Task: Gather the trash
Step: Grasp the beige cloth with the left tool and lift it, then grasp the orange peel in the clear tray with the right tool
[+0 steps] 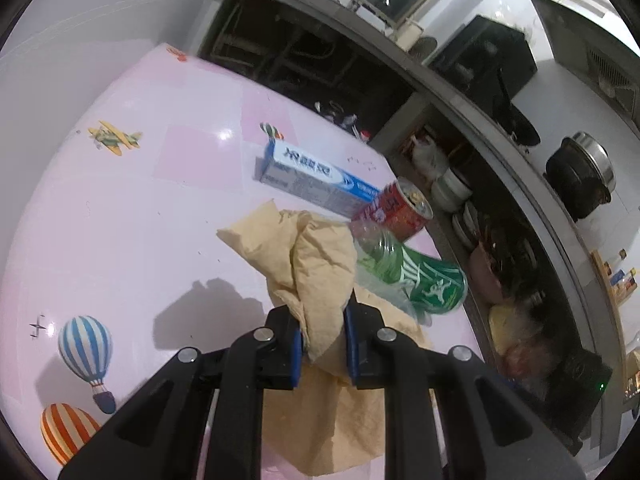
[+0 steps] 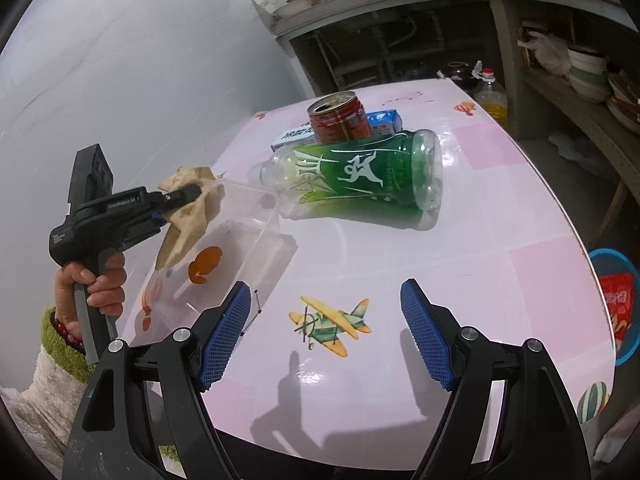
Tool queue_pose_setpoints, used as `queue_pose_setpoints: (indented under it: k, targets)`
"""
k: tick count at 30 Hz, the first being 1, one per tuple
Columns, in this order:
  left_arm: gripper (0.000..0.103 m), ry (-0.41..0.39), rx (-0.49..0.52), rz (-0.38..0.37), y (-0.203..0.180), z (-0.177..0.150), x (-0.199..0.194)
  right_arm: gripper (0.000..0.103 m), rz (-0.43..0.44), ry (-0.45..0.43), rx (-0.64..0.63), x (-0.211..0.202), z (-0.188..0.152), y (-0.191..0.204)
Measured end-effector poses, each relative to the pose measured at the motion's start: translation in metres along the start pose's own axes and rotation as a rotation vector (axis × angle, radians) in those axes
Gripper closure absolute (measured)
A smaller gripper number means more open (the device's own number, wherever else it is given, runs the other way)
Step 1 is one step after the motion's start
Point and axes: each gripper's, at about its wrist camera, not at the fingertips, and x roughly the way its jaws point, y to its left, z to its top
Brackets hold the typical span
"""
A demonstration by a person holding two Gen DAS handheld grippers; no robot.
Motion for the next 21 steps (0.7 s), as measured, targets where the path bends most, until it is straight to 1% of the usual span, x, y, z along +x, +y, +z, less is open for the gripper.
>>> queue_pose_setpoints:
  k: [4, 6, 8, 11, 13, 14, 16, 19, 21]
  targets:
    - [0.087, -0.071, 0.039, 0.028, -0.01, 0.001, -0.013, 0.029, 0.0, 0.003, -0.005, 0.001, 0.0, 0.003]
    - [0.09, -0.103, 0.063, 0.042, -0.014, 0.002, -0.019, 0.031, 0.006, 0.005, -0.008, 0.002, 0.002, 0.005]
    - [0.092, -0.147, 0.09, 0.072, -0.019, 0.001, -0.029, 0.033, 0.019, 0.007, -0.018, 0.004, 0.005, 0.008]
    - [0.094, -0.216, 0.127, 0.132, -0.028, 0.001, -0.044, 0.036, 0.056, 0.006, -0.057, 0.009, 0.015, 0.022]
    - [0.094, -0.258, 0.156, 0.162, -0.034, 0.001, -0.055, 0.036, 0.107, 0.016, -0.118, 0.018, 0.025, 0.037]
    - [0.094, -0.27, 0.165, 0.172, -0.036, 0.001, -0.058, 0.036, 0.124, 0.028, -0.141, 0.023, 0.028, 0.043]
    - [0.094, -0.28, 0.186, 0.215, -0.041, 0.0, -0.063, 0.036, 0.18, 0.086, -0.213, 0.042, 0.038, 0.06]
    - [0.094, -0.268, 0.195, 0.27, -0.042, -0.003, -0.064, 0.039, 0.235, 0.184, -0.318, 0.077, 0.046, 0.085]
    - [0.094, -0.257, 0.176, 0.279, -0.039, -0.005, -0.064, 0.042, 0.231, 0.24, -0.362, 0.098, 0.047, 0.097]
